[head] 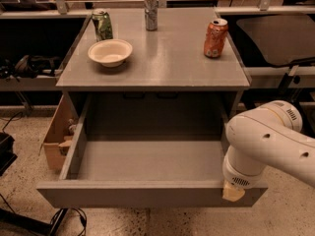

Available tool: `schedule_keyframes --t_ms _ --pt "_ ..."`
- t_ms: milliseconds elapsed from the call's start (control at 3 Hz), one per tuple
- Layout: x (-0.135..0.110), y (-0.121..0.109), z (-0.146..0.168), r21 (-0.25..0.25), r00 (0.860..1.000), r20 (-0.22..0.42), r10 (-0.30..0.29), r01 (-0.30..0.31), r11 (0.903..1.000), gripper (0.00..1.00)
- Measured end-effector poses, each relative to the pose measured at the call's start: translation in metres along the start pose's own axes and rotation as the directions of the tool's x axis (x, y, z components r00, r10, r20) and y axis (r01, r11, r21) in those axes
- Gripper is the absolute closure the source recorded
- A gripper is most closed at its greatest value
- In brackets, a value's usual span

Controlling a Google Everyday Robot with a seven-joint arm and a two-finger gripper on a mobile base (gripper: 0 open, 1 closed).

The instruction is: Open top drawer

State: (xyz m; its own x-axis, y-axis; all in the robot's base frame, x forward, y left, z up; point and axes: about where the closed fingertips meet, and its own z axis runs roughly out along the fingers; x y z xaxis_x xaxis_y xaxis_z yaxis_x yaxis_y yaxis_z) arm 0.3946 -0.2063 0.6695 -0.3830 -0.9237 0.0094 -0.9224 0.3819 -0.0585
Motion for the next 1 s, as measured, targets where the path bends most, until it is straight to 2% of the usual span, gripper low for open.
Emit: schedule_keyframes --t_ms 667,1000 --pt "0.0 0.0 0.0 0.0 1.0 0.0 0.0 0.0 1.0 0.37" --pt "0.0009 -0.0038 -0.0079 0.012 1.0 -0.007 -0.023 0.023 0.9997 0.14"
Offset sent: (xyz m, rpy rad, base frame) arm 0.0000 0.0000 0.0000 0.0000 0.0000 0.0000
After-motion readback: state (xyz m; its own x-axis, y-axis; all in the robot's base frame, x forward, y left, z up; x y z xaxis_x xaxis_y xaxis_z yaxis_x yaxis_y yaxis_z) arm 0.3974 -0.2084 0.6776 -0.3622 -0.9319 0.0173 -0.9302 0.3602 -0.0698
